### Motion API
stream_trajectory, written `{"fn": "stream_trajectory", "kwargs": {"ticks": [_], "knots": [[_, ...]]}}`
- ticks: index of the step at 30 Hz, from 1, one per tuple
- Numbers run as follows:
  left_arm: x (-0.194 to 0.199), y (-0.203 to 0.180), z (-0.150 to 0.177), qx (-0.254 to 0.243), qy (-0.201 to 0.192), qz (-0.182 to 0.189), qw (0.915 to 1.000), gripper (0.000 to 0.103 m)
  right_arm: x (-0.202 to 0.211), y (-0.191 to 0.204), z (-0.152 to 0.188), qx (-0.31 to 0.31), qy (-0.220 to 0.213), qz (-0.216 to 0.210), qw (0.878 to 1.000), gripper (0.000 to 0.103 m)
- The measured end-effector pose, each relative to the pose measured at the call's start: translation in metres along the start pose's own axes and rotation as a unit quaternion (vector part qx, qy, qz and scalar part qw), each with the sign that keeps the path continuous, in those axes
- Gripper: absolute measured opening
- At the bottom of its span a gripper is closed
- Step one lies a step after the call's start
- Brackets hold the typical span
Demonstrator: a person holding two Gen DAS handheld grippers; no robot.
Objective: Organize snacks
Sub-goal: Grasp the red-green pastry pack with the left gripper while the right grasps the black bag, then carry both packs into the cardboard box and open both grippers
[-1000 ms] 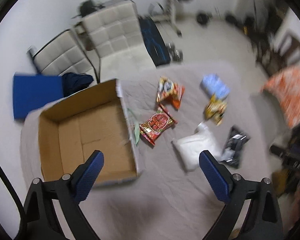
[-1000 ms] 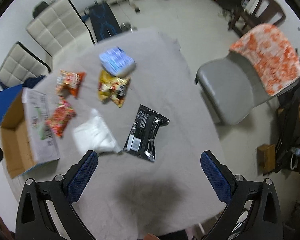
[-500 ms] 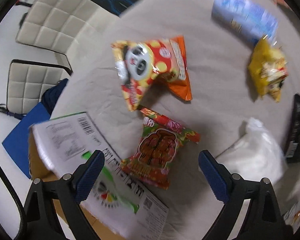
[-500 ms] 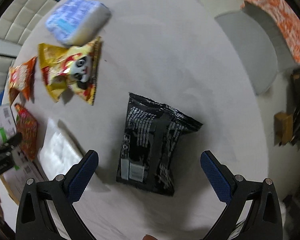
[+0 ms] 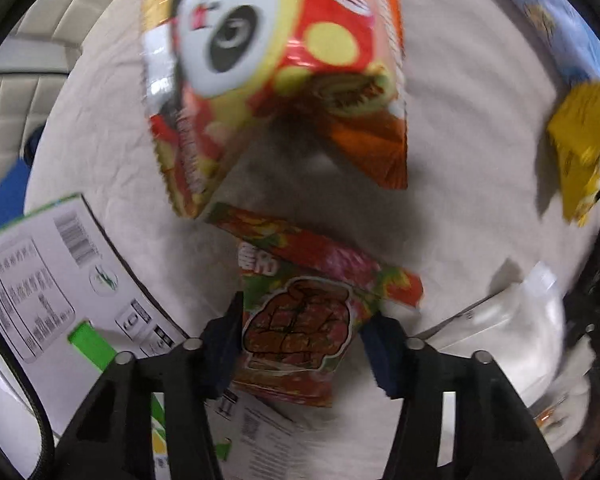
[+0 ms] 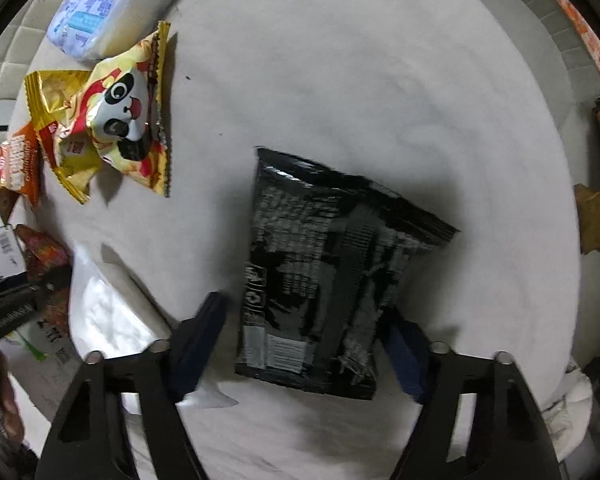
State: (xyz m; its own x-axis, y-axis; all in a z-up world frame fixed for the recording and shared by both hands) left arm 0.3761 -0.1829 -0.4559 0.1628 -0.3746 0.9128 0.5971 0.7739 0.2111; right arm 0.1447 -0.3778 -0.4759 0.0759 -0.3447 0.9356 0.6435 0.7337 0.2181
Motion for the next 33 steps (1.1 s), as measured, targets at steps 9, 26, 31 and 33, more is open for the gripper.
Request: {"fn": "stream_trajectory", "kwargs": {"ticks": [9,26,31,33], "knots": [[-0.007,0.017,0.040,0.172,0.004,0.133,0.9761,0.043,0.020,-0.001,-0.008,0.130,-0.010,0.097,0.987,0.055],[-0.017,-0.038,0.119,0.176,-0.053,0.093,0.9786,0.043,0.020,-0.011,-0.005,0.128,-0.022,0.113,0.985,0.052],[-0.003,-0.038,0.151,0.198,-0.093,0.101,0.9707,0.043,0.038,-0.010,-0.003,0.139,-0.029,0.100,0.985,0.048],[0.006,-0.039,0.164,0.206,-0.108,0.105,0.9670,0.043,0.051,-0.009,0.001,0.150,-0.040,0.098,0.983,0.048]]}}
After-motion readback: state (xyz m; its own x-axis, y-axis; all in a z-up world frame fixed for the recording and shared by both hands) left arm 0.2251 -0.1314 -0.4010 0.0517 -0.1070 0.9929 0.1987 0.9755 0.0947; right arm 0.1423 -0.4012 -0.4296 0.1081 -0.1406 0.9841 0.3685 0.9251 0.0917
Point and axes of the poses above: each gripper's, at about its wrist camera, not at the fingertips, and x roughly against the way its jaws point, y to its left, z to its underside, the point moved 1 cm from there along -x, roughly the way its jaws point, and after that the axes turned 6 degrees about -z, right-handed, at the moved point
